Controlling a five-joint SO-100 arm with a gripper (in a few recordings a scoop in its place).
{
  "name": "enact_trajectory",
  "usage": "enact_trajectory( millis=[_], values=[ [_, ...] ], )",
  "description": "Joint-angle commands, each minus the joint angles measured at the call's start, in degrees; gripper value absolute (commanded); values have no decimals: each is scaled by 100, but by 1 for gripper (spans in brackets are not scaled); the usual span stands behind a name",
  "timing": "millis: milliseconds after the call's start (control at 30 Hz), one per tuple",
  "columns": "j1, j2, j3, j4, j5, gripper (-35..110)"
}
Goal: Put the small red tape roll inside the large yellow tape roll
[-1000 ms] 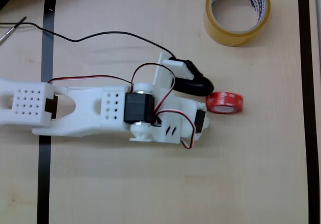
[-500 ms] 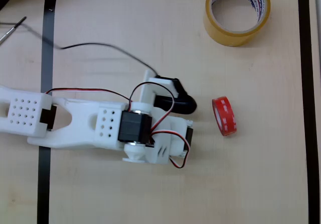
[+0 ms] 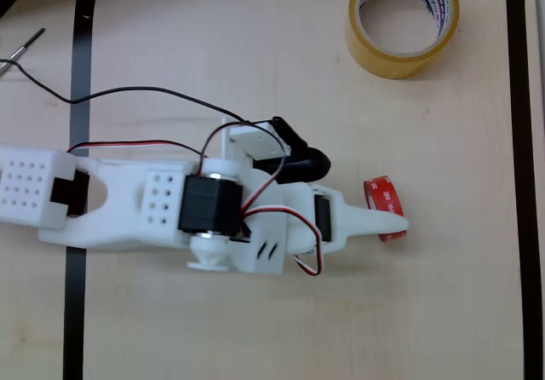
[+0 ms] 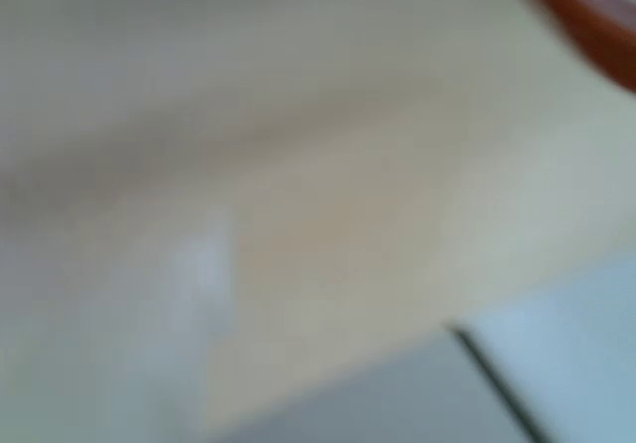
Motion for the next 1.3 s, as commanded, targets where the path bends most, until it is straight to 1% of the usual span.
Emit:
enact_trajectory(
  millis=[0, 600, 967, 1033, 1100, 1200, 1233, 1267],
  values=[
    [-18, 1195, -193, -264, -343, 47],
    [-650, 220, -193, -765, -413, 41],
    [-580, -457, -193, -1406, -413, 39],
    [-562, -492, -193, -1485, -413, 37],
    [-554, -519, -193, -1591, -413, 28],
    [-519, -536, -193, -1705, -369, 7],
    [-510, -536, -193, -1723, -369, 2],
    [-501, -536, -193, -1731, -369, 0]
  ],
)
